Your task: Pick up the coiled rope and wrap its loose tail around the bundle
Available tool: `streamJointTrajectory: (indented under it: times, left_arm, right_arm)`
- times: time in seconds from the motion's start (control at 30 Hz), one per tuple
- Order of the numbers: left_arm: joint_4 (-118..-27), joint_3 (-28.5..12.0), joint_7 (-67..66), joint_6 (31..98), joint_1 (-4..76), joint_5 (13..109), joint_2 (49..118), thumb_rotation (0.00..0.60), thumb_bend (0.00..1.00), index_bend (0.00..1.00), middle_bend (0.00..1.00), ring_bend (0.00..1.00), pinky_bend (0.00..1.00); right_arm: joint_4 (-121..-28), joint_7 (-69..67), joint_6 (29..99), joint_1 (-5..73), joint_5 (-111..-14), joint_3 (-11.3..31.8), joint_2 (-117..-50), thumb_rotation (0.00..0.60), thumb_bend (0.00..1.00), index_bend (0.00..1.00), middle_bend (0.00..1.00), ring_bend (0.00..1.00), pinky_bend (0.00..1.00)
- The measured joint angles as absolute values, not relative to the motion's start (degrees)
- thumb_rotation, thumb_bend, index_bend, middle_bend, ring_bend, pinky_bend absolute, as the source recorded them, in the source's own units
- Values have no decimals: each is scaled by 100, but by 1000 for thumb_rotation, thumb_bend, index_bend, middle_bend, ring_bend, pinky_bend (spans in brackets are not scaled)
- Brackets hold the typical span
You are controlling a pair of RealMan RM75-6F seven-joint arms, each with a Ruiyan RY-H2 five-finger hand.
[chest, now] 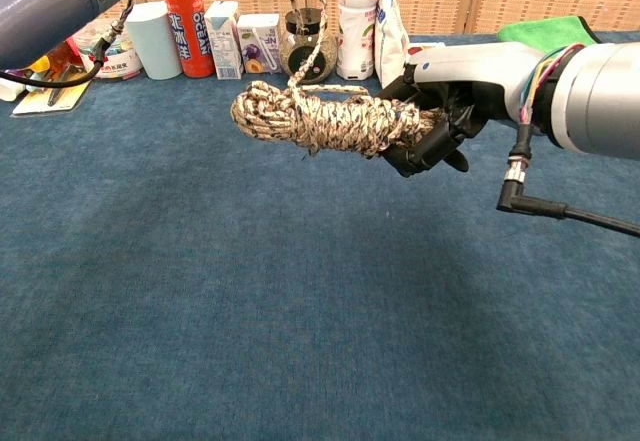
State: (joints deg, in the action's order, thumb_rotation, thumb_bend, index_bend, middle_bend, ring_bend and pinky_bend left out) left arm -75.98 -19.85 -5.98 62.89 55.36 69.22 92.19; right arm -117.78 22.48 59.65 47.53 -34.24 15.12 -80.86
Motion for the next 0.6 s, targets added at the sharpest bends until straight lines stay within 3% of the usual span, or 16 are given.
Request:
streamJointTrajectory:
  times: [0.33, 0.6]
  left_arm:
    - [-6524, -1404, -382, 6073, 5402, 7163, 9692, 600, 431, 651, 0, 0, 0]
    - [-6087, -838, 15, 6233, 5173, 7929, 9861, 600, 432, 651, 0, 0, 0]
  right_arm:
    - [-11949, 1708, 6006, 4811, -3019, 1961, -7824, 600, 807, 647, 638, 515, 719]
    - [-11684, 1554, 6141, 4990, -2438, 2209, -7807, 600, 807, 645, 638, 515, 719]
